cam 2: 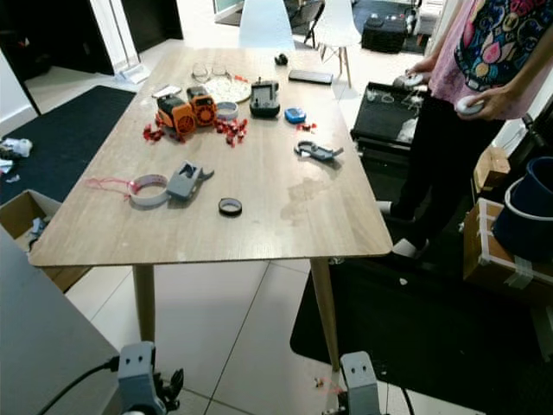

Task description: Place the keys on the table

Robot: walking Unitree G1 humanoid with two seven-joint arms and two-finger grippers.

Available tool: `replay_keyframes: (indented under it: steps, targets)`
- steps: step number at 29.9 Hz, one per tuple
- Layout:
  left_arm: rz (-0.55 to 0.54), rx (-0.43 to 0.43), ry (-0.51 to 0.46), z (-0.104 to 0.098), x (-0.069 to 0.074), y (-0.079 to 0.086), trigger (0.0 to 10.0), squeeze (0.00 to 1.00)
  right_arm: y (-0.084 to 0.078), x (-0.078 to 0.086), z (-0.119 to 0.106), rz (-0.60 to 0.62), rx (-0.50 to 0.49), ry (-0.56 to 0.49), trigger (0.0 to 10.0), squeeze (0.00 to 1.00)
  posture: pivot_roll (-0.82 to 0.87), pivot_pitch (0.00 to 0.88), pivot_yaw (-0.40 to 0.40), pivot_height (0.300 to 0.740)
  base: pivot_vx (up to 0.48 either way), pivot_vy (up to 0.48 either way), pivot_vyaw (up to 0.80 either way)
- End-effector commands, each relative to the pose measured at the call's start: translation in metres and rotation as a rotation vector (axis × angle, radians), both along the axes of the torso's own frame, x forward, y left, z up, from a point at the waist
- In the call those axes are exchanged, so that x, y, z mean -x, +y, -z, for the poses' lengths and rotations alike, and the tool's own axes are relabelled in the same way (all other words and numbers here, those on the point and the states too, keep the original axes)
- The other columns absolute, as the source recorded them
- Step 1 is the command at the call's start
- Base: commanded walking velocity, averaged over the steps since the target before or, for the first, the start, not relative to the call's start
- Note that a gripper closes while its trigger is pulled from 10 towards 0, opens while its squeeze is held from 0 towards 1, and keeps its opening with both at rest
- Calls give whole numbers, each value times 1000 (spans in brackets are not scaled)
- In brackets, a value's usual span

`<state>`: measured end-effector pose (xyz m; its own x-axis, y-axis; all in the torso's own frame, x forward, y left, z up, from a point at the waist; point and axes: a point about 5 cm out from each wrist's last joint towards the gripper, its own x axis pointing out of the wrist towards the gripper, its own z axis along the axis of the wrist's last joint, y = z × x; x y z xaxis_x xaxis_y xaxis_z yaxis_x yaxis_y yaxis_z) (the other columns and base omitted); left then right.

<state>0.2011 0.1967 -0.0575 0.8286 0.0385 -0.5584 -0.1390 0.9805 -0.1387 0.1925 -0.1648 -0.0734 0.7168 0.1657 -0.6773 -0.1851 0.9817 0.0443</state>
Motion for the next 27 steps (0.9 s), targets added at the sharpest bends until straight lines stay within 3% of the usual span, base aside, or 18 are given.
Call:
replay_keyframes:
  steps: [1, 7, 27]
  targets:
    - [-8, 14, 21, 3, 4, -1, 10000, 0, -2, 3, 2, -5, 8, 14, 10000, 0, 72, 75, -7, 740, 285, 0, 0]
    - [-8, 13, 26, 4, 4, -1, 10000, 0, -2, 3, 2, -7, 8, 16, 10000, 0, 72, 72, -8, 740, 265, 0, 0]
    - [-66, -14, 40, 4, 5, 6, 10000, 0, -2, 4, 3, -13, 11, 33, 10000, 0, 75, 78, -9, 740, 0, 0, 0]
